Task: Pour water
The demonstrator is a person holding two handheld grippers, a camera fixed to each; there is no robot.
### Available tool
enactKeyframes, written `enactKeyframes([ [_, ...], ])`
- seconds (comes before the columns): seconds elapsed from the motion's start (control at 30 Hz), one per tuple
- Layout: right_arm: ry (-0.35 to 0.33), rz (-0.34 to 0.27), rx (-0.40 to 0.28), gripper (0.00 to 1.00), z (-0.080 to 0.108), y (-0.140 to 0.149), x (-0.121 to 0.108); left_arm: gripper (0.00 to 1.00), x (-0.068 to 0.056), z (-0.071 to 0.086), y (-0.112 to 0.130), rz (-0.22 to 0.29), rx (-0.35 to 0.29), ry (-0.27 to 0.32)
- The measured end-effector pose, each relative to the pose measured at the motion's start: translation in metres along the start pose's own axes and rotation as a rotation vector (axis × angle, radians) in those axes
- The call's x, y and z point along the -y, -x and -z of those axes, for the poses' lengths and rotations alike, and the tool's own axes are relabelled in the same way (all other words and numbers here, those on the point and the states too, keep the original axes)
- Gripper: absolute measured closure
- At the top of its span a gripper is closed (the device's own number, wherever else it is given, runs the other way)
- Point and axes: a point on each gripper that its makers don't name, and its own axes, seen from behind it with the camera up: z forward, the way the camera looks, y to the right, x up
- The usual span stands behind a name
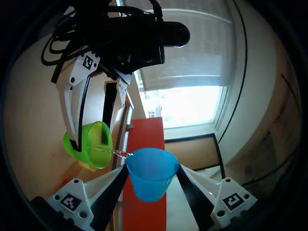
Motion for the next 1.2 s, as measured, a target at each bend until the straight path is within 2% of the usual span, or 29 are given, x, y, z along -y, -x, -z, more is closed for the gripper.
enactKeyframes([
  [1.2,0.01,0.106,0.007,0.09,0.0004,-0.0028,-0.0095,0.14,0.0016,-0.0018,-0.0005,0.003,-0.004,-0.004],
])
